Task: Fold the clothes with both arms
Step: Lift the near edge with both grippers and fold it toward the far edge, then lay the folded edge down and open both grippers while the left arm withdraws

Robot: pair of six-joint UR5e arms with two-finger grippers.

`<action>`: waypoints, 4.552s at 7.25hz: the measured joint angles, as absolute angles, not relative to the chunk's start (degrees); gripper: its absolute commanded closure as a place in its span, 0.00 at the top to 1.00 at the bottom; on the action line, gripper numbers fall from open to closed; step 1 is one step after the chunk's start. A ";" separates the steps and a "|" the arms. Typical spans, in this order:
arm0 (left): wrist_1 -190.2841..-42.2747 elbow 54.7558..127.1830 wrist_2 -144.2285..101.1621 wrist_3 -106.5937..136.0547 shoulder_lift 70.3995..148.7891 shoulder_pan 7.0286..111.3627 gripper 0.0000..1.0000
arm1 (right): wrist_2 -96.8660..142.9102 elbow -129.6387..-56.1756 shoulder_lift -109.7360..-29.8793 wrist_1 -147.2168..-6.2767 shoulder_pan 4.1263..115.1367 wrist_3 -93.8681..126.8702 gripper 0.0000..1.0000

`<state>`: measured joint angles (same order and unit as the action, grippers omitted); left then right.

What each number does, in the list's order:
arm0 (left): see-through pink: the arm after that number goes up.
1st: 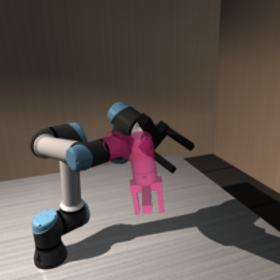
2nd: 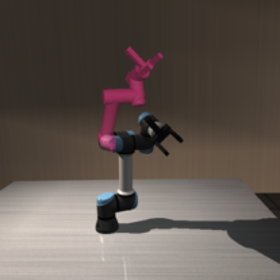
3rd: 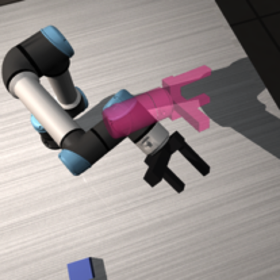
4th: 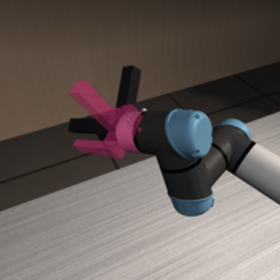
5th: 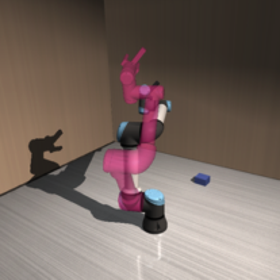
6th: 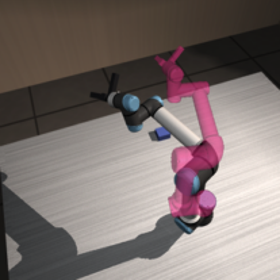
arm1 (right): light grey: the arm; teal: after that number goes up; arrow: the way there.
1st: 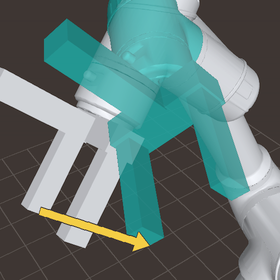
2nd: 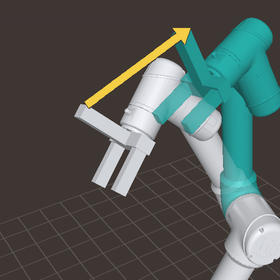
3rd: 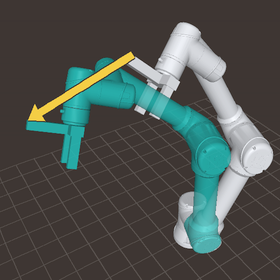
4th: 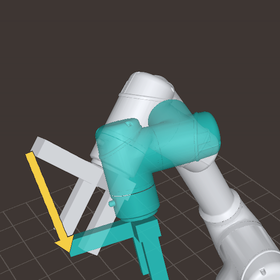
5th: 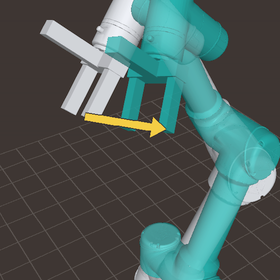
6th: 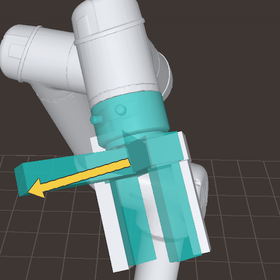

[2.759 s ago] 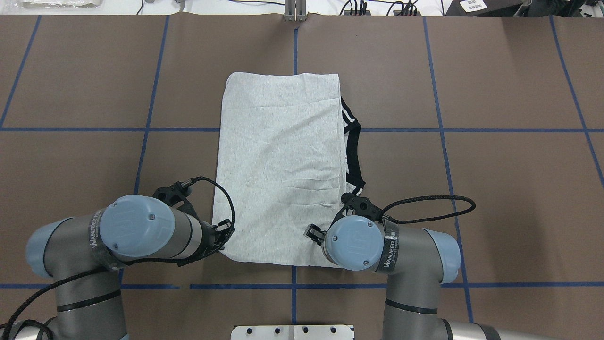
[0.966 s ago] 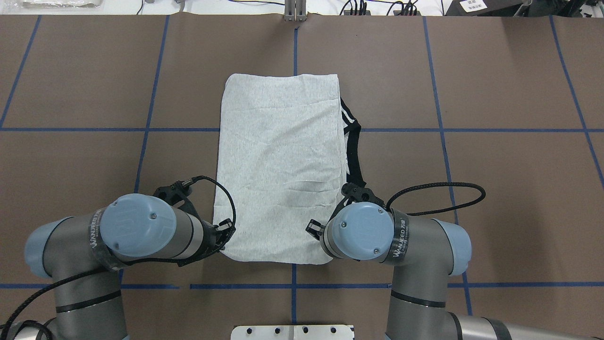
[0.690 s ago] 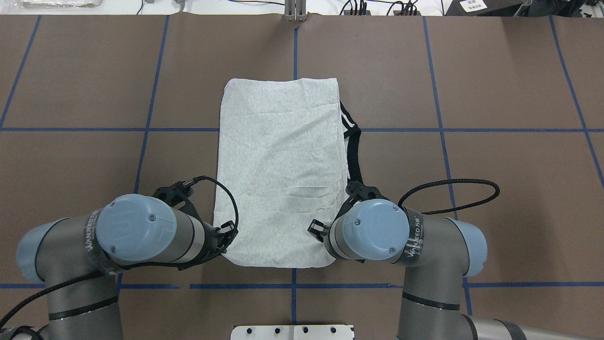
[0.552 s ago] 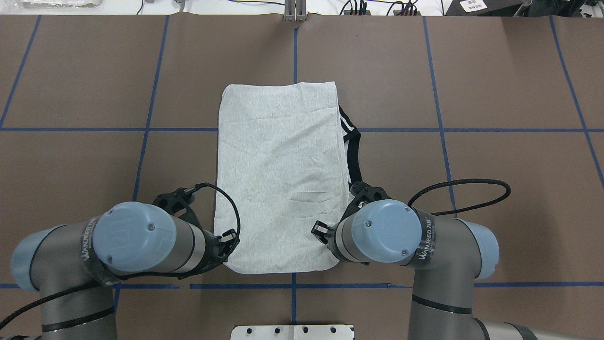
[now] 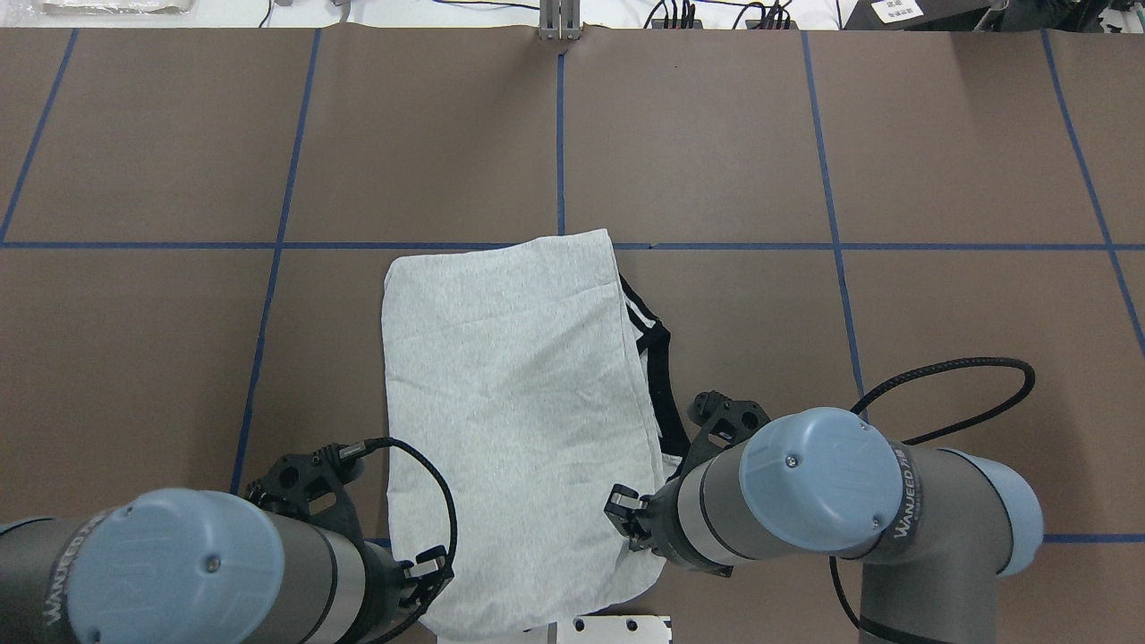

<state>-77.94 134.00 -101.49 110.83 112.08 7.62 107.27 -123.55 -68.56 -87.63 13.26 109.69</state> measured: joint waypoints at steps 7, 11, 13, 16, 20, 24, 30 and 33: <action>-75.73 137.10 -101.62 110.98 112.34 14.11 0.00 | 111.78 -129.37 -67.22 -92.48 19.43 108.11 0.00; -75.98 136.61 -101.84 107.49 112.68 21.12 0.00 | 113.99 -121.14 -59.85 -91.96 27.55 103.77 0.00; -77.63 134.17 -101.71 107.00 112.81 21.91 0.00 | 114.27 -116.84 -57.17 -91.73 30.21 101.28 0.00; -82.40 129.00 -101.61 106.65 112.85 25.07 0.00 | 114.40 -108.88 -53.95 -90.21 31.51 99.57 0.00; -88.28 122.77 -101.57 105.58 112.85 29.12 0.00 | 114.42 -99.58 -50.40 -85.27 32.61 99.13 0.00; -94.81 115.13 -101.64 105.80 113.84 32.81 0.00 | 114.52 -94.69 -48.64 -83.59 33.61 99.54 0.00; -96.02 112.29 -101.62 105.47 115.16 33.73 1.00 | 116.15 -92.88 -48.61 -82.03 35.05 99.54 1.00; -95.52 111.87 -101.74 102.90 115.72 36.01 1.00 | 117.27 -92.64 -48.76 -80.98 36.48 99.75 1.00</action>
